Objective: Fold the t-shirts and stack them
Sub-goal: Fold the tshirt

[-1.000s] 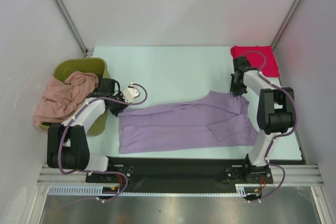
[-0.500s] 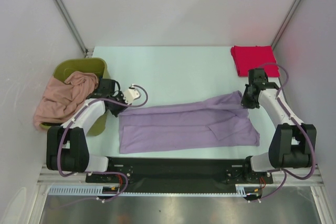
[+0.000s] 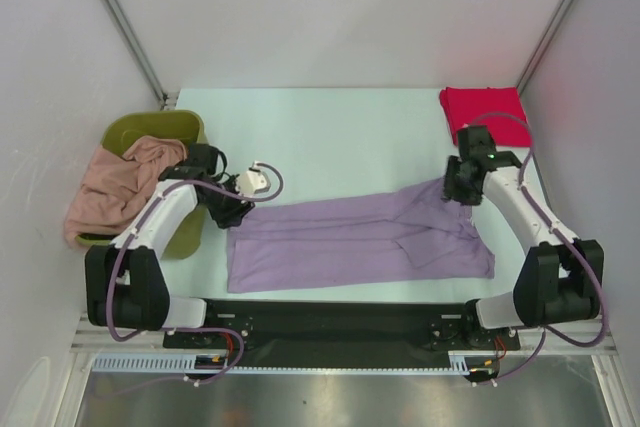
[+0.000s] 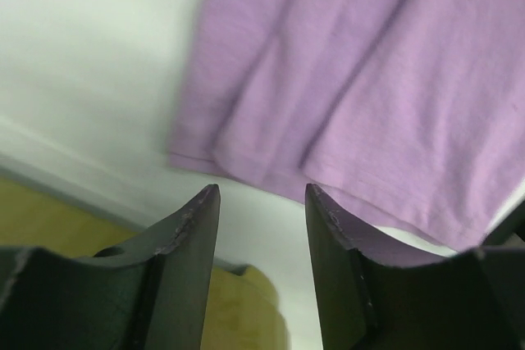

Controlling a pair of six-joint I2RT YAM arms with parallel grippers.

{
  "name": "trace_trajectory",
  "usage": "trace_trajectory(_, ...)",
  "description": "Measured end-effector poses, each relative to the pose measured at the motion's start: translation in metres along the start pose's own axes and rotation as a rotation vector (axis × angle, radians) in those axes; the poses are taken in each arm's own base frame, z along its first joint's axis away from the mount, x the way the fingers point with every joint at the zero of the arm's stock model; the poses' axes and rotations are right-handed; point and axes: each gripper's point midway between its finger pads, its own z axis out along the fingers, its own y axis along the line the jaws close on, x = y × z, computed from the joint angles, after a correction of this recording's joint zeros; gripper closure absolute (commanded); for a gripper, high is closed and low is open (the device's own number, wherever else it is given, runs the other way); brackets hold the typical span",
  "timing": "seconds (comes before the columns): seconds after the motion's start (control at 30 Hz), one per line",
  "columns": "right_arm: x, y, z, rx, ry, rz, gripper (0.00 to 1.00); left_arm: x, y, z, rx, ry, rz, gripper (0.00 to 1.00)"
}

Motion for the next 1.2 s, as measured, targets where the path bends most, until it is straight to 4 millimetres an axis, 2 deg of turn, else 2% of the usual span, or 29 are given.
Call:
trace_trajectory(0.1,-0.015,0.062,-0.025,-0.162,-0.096,-0.179,0.59,-0.016,0.016,-0.006,-0.054,-0.042,-0.007,0.53)
trace_trajectory(0.2,-0.013,0.114,-0.033,-0.26,-0.112,-0.322,0.57,-0.015,0.022,0.004,-0.06,-0.023,-0.039,0.53)
trace_trajectory(0.3,0.007,0.152,-0.019,-0.306,-0.064,-0.453,0.55,-0.009,0.023,0.021,-0.038,0.015,-0.067,0.53)
trace_trajectory(0.43,0.051,0.179,0.006,-0.308,0.042,-0.638,0.55,-0.001,0.013,0.036,0.01,0.051,-0.076,0.55)
trace_trajectory(0.53,0.072,0.19,0.018,-0.297,0.095,-0.735,0.55,0.002,0.009,0.041,0.021,0.07,-0.075,0.67)
trace_trajectory(0.57,0.075,0.191,0.023,-0.29,0.109,-0.754,0.56,0.004,0.009,0.043,0.023,0.076,-0.077,0.78)
trace_trajectory(0.73,0.081,0.184,0.035,-0.25,0.152,-0.798,0.62,0.009,0.004,0.045,0.037,0.089,-0.076,0.93)
trace_trajectory(0.77,0.081,0.182,0.035,-0.245,0.153,-0.801,0.67,0.009,0.002,0.045,0.037,0.088,-0.074,1.0)
trace_trajectory(0.83,0.079,0.181,0.036,-0.237,0.148,-0.807,0.71,0.012,-0.002,0.043,0.038,0.086,-0.062,1.0)
trace_trajectory(0.97,0.078,0.18,0.037,-0.222,0.14,-0.812,0.59,0.015,-0.01,0.037,0.046,0.085,-0.05,1.0)
trace_trajectory(1.2,0.072,0.181,0.038,-0.193,0.093,-0.892,0.58,0.014,-0.02,0.031,0.063,0.068,-0.027,1.0)
